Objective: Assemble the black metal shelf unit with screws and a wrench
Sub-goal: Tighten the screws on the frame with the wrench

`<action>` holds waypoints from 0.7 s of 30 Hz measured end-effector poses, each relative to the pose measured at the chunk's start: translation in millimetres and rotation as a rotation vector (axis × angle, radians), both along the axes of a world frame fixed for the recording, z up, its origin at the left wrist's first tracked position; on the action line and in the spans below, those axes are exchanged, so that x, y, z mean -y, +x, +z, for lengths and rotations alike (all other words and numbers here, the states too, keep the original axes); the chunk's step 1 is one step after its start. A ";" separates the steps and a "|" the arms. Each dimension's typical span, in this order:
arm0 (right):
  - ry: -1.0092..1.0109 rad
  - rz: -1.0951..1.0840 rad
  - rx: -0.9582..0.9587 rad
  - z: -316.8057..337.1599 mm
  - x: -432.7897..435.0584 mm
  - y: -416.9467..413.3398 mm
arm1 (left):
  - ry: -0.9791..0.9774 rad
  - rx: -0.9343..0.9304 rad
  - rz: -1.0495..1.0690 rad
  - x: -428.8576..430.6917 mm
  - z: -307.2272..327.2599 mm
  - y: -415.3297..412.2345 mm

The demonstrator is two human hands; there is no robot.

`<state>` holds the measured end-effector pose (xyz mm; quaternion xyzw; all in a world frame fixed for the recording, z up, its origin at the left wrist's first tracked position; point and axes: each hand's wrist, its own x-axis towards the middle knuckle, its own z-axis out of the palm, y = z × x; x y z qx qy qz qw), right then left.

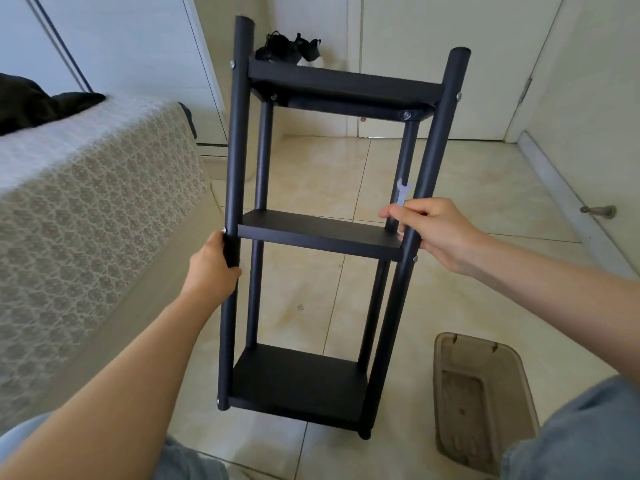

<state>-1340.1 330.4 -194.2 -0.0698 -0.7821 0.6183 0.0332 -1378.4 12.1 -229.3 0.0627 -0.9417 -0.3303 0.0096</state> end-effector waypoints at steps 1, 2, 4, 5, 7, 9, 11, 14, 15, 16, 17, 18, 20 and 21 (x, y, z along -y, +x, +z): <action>-0.018 0.025 -0.021 0.7 2.6 -0.1 | 0.020 0.002 0.019 1.8 -1.0 -1.1; -0.042 0.046 -0.044 1.6 4.6 -0.5 | 0.035 0.006 0.035 3.1 -2.3 -1.9; -0.073 0.076 -0.085 4.7 9.1 -0.1 | 0.059 0.025 0.055 5.0 -5.2 -2.0; -0.075 0.089 -0.096 6.9 11.5 0.9 | 0.070 0.035 0.062 6.0 -6.9 -1.8; -0.066 0.111 -0.107 9.4 14.6 2.6 | 0.094 0.056 0.074 8.0 -10.3 -2.2; -0.014 0.130 -0.123 9.8 15.8 3.9 | 0.117 0.084 0.078 8.6 -13.9 -4.1; 0.028 0.128 -0.138 9.3 17.6 3.5 | 0.146 0.122 0.076 9.5 -17.3 -6.6; 0.021 0.132 -0.150 10.2 23.5 5.5 | 0.207 0.197 0.077 10.5 -21.1 -10.8; 0.009 0.136 -0.155 10.8 25.3 6.7 | 0.224 0.220 0.071 10.7 -22.4 -11.8; 0.002 0.142 -0.163 11.7 27.1 7.6 | 0.234 0.240 0.063 10.6 -23.6 -12.4; -0.004 0.149 -0.169 12.8 28.8 8.2 | 0.233 0.256 0.054 10.7 -24.8 -12.4; -0.006 0.154 -0.174 13.8 30.3 8.7 | 0.221 0.263 0.044 10.8 -26.1 -12.2; -0.025 0.164 -0.171 16.5 32.0 10.2 | 0.187 0.261 0.017 10.7 -28.9 -10.9; -0.046 0.171 -0.160 17.4 32.5 10.9 | 0.176 0.263 0.001 10.6 -30.7 -9.9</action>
